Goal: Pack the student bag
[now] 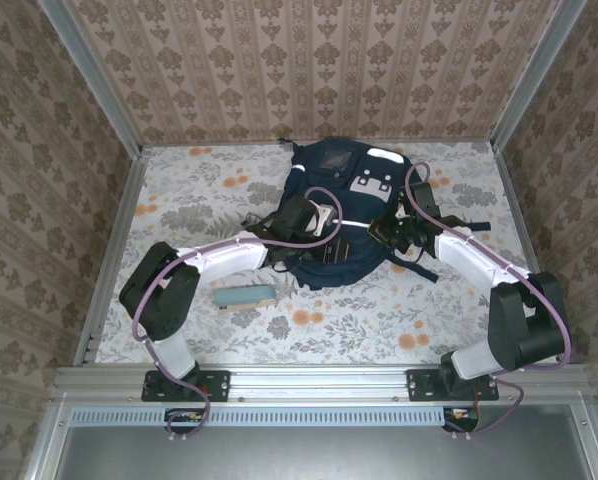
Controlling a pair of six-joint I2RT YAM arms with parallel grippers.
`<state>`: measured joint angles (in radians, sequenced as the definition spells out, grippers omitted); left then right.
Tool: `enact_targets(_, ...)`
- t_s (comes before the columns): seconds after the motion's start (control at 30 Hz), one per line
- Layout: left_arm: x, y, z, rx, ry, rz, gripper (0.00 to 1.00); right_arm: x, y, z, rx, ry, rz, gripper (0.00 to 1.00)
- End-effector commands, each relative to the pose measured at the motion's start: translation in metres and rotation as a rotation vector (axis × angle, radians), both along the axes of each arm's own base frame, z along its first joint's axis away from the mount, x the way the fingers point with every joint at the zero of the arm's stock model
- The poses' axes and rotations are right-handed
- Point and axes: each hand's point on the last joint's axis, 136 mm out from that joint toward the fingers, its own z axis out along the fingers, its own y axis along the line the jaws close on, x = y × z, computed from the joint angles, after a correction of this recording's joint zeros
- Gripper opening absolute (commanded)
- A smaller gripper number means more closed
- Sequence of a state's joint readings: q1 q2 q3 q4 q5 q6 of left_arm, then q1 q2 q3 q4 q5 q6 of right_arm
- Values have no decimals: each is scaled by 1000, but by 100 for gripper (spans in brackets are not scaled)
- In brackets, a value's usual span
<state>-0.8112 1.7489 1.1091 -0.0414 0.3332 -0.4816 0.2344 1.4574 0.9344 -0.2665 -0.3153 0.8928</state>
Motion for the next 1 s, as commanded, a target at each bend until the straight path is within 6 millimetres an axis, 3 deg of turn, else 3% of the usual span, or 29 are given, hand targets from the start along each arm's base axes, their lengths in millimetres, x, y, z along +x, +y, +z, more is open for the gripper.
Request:
enact_targets(0.0, 7, -13, 9, -27, -48, -38, 60, 7, 13, 30, 67, -64, 31, 5)
enact_targets(0.17, -2, -19, 8, -55, -33, -89, 47, 8, 14, 32, 69, -65, 32, 5)
enact_targets(0.33, -15, -22, 15, -104, -30, -148, 49, 8, 13, 29, 63, -57, 28, 5)
enact_targets(0.53, -3, -10, 3, -6, -52, -80, 46, 8, 13, 25, 65, -46, 24, 5)
enact_targets(0.73, 6, -8, -9, 75, -72, -49, 33, 8, 13, 27, 67, -48, 23, 5)
enact_targets(0.97, 18, 6, -11, 161, -137, 23, 5, 5, 5, 26, 26, -44, 3, 5)
